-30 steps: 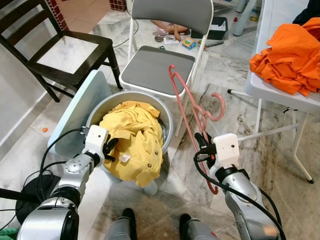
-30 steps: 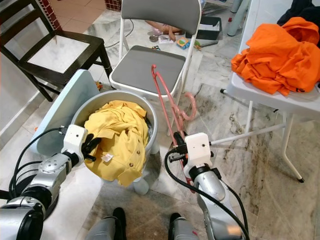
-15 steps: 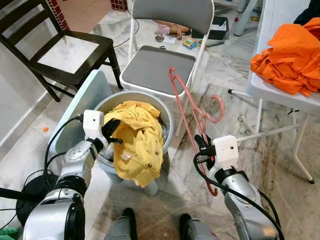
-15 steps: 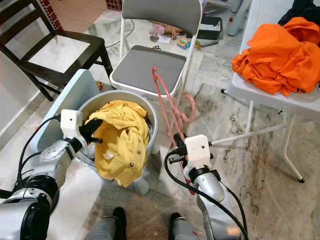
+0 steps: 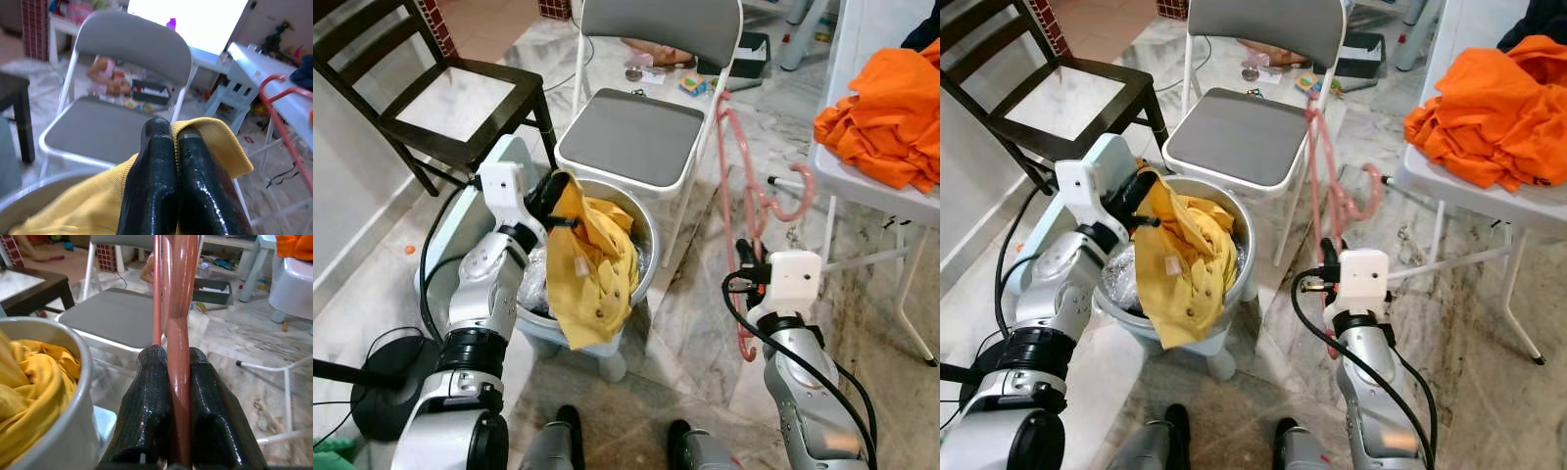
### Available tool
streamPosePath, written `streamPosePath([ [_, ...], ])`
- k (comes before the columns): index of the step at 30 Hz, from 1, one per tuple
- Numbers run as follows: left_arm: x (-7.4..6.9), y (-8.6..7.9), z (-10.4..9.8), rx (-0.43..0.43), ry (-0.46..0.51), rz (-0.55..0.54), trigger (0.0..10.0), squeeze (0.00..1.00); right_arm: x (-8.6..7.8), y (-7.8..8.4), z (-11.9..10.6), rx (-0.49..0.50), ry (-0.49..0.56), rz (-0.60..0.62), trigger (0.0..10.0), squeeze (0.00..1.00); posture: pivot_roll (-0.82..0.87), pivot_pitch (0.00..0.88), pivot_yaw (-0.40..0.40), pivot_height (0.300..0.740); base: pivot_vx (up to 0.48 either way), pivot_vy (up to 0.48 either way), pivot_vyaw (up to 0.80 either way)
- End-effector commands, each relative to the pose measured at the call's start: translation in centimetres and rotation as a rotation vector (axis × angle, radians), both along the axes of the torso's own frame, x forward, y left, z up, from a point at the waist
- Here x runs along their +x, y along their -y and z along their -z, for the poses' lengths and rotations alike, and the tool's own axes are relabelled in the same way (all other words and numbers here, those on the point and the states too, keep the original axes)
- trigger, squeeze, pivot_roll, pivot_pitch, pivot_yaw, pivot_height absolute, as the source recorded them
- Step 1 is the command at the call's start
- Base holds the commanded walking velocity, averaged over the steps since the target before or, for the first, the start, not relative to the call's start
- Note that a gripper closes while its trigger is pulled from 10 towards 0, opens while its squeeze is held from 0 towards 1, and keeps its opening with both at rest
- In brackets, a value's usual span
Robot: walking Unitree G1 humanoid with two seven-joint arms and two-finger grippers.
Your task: Hang hanger
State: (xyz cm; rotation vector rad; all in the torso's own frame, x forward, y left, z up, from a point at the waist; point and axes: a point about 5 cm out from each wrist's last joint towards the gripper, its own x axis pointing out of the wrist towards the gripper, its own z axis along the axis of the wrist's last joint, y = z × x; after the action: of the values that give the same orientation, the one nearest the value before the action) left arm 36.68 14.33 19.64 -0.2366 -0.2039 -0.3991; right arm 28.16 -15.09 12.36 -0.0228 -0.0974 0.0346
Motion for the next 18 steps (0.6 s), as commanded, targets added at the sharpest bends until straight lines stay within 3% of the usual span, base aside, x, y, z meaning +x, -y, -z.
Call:
streamPosePath([
  [1,-0.5,-0.2,-2.2,-0.023,0.052,-0.026,0.0,0.00,0.4,0.1,0.4,-0.005,-0.012,-0.003,10.0,0.00,0.01,0.188,0.049,0.740,0.000,0.000,0.00],
  [6,-0.8,-0.4,-3.4,-0.011,0.054,-0.048,0.0,0.00,1.2,0.3,-0.4,-0.010,0.011,-0.006,10.0,0.00,0.02,0.209,0.049,0.740,0.000,0.000,0.00],
  [11,-1.4,-0.4,-2.9,0.051,0.031,-0.059,0.0,0.00,0.9,0.1,-0.1,0.022,0.009,-0.012,10.0,0.00,0.03,0.213,0.050,0.740,0.000,0.000,0.00],
  [15,-2.2,-0.6,-1.5,0.068,-0.011,-0.090,0.0,0.00,0.6,0.1,0.1,0.045,0.012,0.006,10.0,0.00,0.03,0.209,0.046,0.740,0.000,0.000,0.00],
  [18,-3.0,-0.1,1.1,0.082,-0.095,-0.105,0.0,0.00,0.1,0.6,0.2,0.064,0.012,0.046,10.0,0.00,0.02,0.200,0.032,0.740,0.000,0.000,0.00],
])
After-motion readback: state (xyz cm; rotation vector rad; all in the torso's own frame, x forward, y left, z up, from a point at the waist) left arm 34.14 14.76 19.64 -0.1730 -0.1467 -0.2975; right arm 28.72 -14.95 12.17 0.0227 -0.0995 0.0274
